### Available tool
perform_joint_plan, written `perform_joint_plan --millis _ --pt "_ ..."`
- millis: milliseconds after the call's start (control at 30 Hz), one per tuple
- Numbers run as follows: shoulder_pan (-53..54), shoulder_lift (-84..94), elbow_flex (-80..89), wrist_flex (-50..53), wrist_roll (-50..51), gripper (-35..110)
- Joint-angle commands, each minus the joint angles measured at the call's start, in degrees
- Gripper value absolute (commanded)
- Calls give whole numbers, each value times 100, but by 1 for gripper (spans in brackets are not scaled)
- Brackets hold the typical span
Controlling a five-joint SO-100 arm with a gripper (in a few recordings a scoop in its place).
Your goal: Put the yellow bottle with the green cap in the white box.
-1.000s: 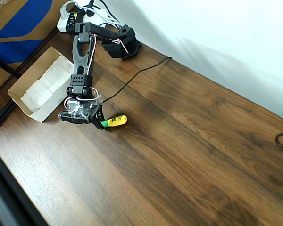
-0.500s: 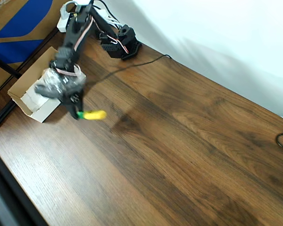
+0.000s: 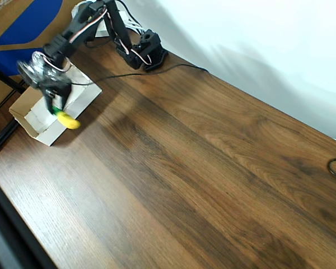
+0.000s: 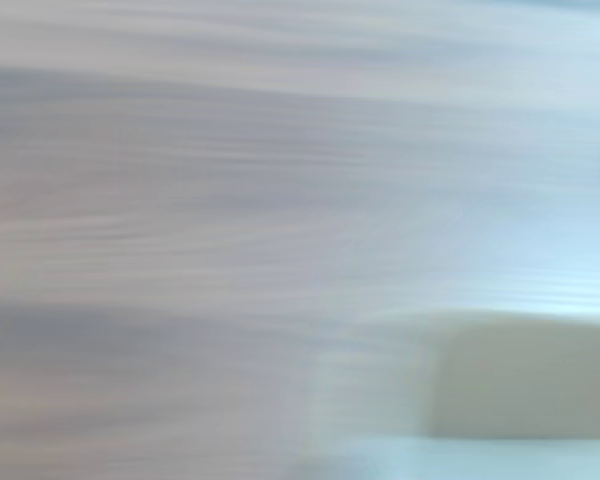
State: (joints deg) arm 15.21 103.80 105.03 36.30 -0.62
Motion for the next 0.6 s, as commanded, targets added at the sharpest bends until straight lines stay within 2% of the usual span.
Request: perform_joint_plan --millis 0,333,500,567 --pt "800 571 132 -281 44 0" --pt "2751 1037 1230 -1230 510 0" --pt "2900 1310 1371 -1354 316 0" --pt "2892 1459 1354 -1310 369 9"
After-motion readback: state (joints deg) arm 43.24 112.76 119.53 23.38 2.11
